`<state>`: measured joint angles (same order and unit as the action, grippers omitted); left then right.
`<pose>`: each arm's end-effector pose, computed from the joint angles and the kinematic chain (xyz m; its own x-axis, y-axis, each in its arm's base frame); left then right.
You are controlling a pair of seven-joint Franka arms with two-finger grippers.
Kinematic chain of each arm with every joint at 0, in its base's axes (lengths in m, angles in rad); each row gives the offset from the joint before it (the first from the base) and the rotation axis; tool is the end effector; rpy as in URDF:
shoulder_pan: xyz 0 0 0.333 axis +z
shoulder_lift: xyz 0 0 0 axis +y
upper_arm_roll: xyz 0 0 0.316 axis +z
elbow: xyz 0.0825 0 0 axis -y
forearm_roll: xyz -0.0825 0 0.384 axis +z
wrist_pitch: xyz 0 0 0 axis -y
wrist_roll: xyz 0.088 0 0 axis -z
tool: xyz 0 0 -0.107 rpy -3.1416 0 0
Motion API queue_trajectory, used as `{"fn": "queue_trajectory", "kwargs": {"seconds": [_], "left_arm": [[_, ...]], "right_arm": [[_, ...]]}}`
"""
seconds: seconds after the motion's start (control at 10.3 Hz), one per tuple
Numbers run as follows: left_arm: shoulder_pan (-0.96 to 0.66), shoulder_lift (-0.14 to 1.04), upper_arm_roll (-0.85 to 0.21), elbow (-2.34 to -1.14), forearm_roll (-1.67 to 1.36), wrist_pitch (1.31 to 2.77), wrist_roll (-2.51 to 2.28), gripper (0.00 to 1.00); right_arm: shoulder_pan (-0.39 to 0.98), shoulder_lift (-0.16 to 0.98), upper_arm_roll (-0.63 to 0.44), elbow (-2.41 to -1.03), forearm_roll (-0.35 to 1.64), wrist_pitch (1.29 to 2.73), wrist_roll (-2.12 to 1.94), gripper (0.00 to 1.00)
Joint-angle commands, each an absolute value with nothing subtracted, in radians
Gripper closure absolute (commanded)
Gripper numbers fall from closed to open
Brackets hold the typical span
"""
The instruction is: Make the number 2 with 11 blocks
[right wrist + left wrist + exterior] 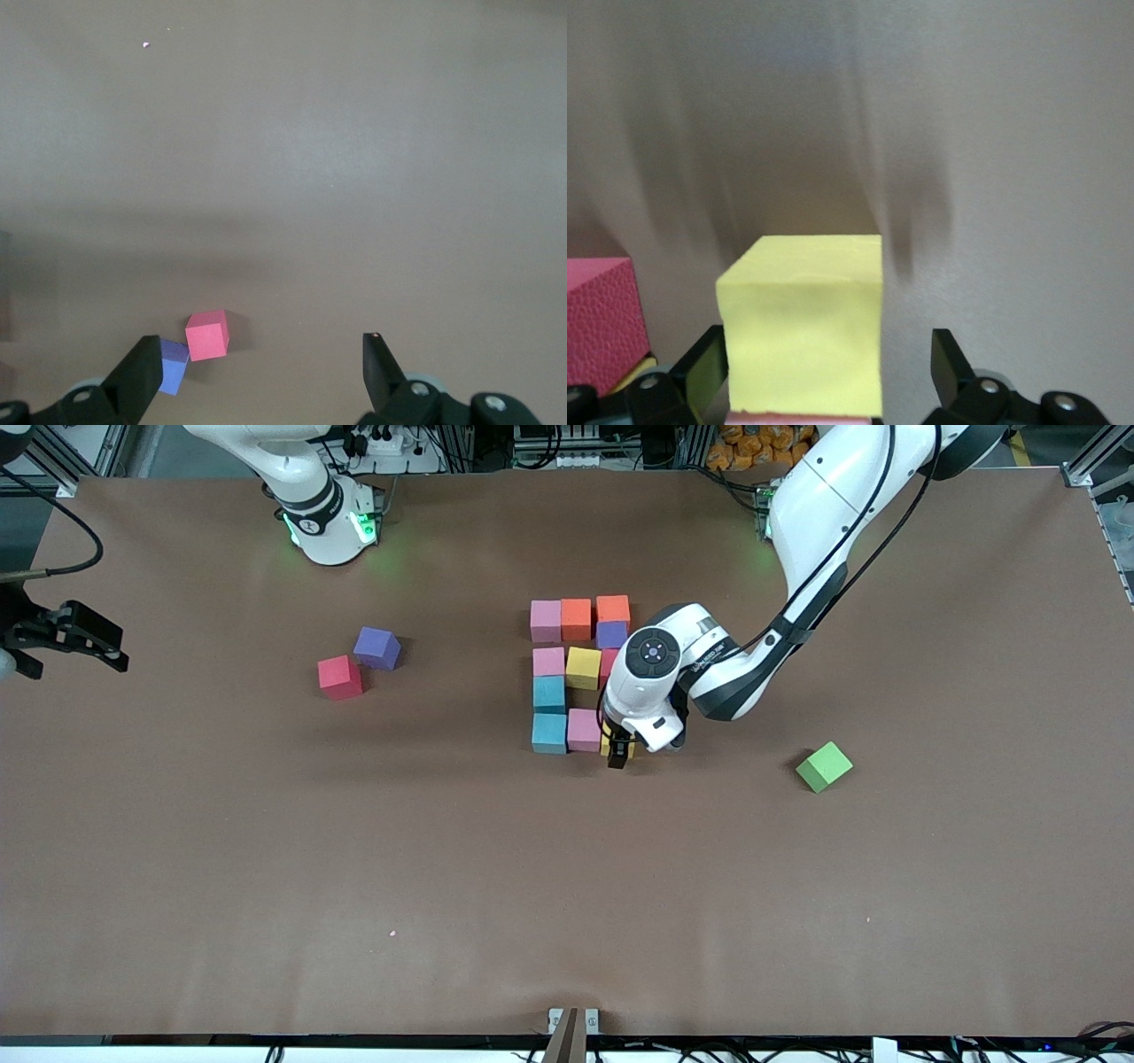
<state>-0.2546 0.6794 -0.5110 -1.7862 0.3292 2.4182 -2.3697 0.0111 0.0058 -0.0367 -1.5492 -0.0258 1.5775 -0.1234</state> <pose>0.4966 -0.4359 0.2166 0.1043 0.9890 -0.1051 0.9942 -0.1063 -0.0134 0.5571 -0.0169 0.6321 0.9950 0.0978 0.0191 0.0972 -0.9949 0.0286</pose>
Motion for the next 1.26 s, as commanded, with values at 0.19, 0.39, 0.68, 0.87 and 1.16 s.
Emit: {"fn": "queue_trajectory", "kwargs": {"seconds": [0.19, 0.39, 0.68, 0.87, 1.16], "left_arm": [[-0.255, 0.595, -0.554, -1.732, 0.331, 2.367, -2.343, 0.0], [-0.242, 0.592, -0.575, -1.645, 0.331, 2.294, -2.231, 0.0], [-0.236, 0.563, -0.575, -1.543, 0.333, 2.125, -2.001, 0.0], [-0.195, 0.514, -0.572, -1.543, 0.331, 2.109, -1.788, 0.0], [-0.14, 0.448, -0.575, -1.542, 0.321, 2.03, -1.538, 0.0]], "right_arm": [[-0.008, 0.014, -0.026, -1.526, 0.015, 1.555, -0.101, 0.0], [0.002, 0.015, -0.026, -1.525, 0.018, 1.557, -0.101, 0.0], [-0.003, 0.041, -0.028, -1.525, 0.048, 1.569, -0.098, 0.0], [-0.002, 0.044, -0.028, -1.529, 0.032, 1.584, -0.097, 0.0], [-0.005, 0.044, -0.028, -1.525, -0.017, 1.606, -0.095, 0.0]]}}
